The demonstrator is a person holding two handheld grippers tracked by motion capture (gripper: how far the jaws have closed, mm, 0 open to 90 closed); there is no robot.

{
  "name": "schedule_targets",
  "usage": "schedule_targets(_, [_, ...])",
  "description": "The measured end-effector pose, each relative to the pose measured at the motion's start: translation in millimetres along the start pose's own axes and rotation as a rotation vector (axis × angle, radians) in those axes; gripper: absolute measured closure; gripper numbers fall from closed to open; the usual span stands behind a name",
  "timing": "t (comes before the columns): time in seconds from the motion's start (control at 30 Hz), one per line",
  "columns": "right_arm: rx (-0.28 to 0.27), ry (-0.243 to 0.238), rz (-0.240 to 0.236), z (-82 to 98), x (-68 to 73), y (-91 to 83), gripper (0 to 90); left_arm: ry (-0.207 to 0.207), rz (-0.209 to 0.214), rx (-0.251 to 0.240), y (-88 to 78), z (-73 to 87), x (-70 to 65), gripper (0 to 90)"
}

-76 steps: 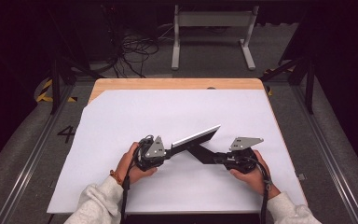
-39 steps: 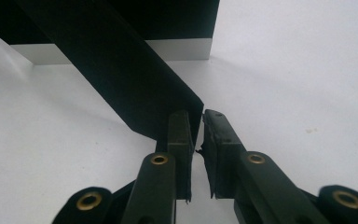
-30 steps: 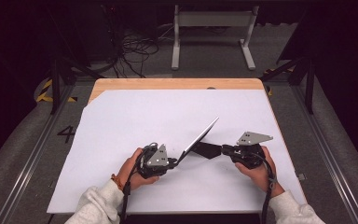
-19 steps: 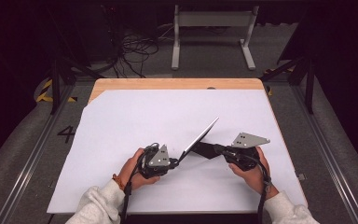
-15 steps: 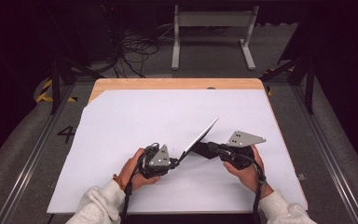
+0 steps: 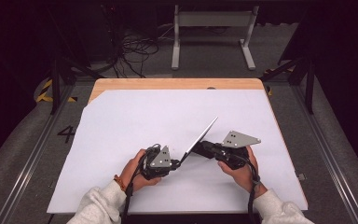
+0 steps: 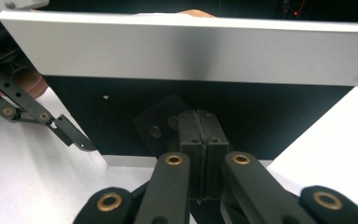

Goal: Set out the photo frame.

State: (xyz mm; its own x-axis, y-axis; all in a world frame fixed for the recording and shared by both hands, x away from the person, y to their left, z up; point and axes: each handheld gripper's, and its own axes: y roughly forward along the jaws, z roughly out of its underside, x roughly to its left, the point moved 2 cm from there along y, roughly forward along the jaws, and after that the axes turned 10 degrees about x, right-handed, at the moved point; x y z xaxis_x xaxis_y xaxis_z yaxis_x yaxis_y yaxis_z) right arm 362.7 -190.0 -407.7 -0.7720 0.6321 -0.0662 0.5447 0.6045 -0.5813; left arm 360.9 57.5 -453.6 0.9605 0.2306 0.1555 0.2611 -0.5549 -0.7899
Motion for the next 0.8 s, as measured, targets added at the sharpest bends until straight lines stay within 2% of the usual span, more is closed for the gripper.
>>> schedule_targets(0.27, [-0.009, -0.003, -0.007, -1.2, 0.3, -1.2, 90.0, 0.02, 0.01, -0.009, 3.4, -7.2, -7.0, 82.7])
schedule_targets(0.33, [-0.008, -0.009, -0.014, -1.5, 1.3, -0.4, 90.0, 0.028, 0.024, -0.014, 4.8, -10.2, -10.1, 83.9])
schedule_targets(0.47, [0.003, -0.024, -0.021, -0.9, 6.2, 2.4, 90.0, 0.05, 0.008, -0.006, 8.2, -16.8, -14.8, 84.5])
schedule_targets(0.57, [0.007, -0.025, -0.022, 1.0, 6.6, 1.6, 90.0, 0.052, 0.019, -0.011, 9.9, -18.3, -14.9, 83.1])
schedule_targets(0.7, [0.022, -0.023, -0.027, 10.7, 5.7, -5.7, 89.5, 0.064, 0.003, -0.019, 12.4, -23.3, -17.3, 80.4])
schedule_targets(0.8, [0.029, -0.027, -0.024, 13.3, 6.8, -9.3, 87.5, 0.054, 0.019, -0.02, 13.0, -23.2, -16.2, 79.0])
